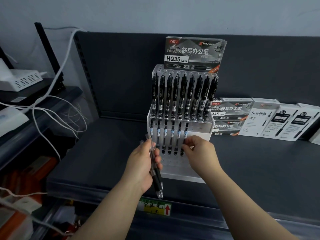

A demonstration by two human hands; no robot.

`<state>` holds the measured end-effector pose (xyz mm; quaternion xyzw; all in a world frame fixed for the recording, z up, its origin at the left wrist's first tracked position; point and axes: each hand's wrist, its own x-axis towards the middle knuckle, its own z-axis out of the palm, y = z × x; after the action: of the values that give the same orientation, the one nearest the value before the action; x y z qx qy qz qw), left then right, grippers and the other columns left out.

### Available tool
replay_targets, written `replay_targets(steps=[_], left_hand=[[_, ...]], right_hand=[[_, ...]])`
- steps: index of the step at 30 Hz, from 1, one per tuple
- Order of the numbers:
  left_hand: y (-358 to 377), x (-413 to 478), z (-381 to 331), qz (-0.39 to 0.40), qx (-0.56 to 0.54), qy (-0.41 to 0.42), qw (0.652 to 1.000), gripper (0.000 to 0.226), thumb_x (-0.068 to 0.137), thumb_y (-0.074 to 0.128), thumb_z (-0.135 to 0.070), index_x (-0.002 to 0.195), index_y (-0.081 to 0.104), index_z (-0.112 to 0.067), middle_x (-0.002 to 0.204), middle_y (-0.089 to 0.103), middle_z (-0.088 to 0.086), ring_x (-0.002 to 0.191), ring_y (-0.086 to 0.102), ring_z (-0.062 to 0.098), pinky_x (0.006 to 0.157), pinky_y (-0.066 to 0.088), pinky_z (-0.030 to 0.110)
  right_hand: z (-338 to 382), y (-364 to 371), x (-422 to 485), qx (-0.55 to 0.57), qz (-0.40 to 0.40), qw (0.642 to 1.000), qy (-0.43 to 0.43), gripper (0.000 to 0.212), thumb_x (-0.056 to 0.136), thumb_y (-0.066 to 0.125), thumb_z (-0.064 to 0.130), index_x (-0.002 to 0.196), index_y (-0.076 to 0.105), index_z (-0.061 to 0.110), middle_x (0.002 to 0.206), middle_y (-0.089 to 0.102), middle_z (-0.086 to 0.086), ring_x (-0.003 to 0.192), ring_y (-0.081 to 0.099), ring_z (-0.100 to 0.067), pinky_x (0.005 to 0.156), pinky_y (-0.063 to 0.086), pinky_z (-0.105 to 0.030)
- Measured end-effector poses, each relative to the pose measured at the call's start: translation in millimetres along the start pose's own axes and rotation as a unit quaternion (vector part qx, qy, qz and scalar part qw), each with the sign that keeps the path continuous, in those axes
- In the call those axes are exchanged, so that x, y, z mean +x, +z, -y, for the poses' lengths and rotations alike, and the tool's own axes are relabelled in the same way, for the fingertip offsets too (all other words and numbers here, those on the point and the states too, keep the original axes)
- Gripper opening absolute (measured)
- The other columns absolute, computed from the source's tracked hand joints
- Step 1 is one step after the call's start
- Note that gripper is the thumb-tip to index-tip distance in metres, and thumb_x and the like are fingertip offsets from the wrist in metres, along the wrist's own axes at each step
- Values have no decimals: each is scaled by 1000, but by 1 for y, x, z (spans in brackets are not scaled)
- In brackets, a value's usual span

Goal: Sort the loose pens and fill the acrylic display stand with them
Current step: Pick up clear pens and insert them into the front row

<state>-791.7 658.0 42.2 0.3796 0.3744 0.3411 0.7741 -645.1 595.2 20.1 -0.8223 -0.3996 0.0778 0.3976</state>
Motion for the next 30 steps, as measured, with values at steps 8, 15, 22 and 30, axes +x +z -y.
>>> replay_targets(steps=[8, 15, 22, 30], left_hand=[[6, -2, 0, 17, -5, 4, 1000, 18, 96, 50, -20, 89, 62, -9, 63, 55, 1, 52, 50, 11, 46, 47, 24], [17, -1, 4, 34, -2, 17, 999, 19, 94, 53, -22, 95, 65, -8, 75, 65, 3, 74, 65, 18, 68, 56, 33], [28, -3, 12, 54, 2, 8, 999, 22, 93, 54, -23, 101, 67, -7, 90, 71, 9, 78, 69, 19, 55, 54, 25], [30, 2, 15, 34, -13, 31, 999, 22, 94, 51, -24, 101, 69, -13, 70, 65, 1, 65, 62, 14, 69, 54, 34]], right_hand=[[-2, -2, -1, -6, -3, 1000, -10, 8, 87, 62, 23, 94, 60, 21, 85, 61, 10, 72, 55, -11, 59, 39, -20], [20, -9, -31, 162, 67, 984, -24, 12, 82, 69, 22, 77, 60, 18, 67, 61, 6, 54, 51, -1, 52, 41, -10], [16, -13, -35, 221, 156, 963, 7, 6, 79, 73, 15, 78, 69, 10, 63, 62, 4, 50, 52, 1, 52, 45, -15], [1, -38, -12, 214, -22, 976, -9, 15, 87, 63, 12, 89, 64, 28, 65, 67, 8, 55, 61, 2, 56, 49, -16]])
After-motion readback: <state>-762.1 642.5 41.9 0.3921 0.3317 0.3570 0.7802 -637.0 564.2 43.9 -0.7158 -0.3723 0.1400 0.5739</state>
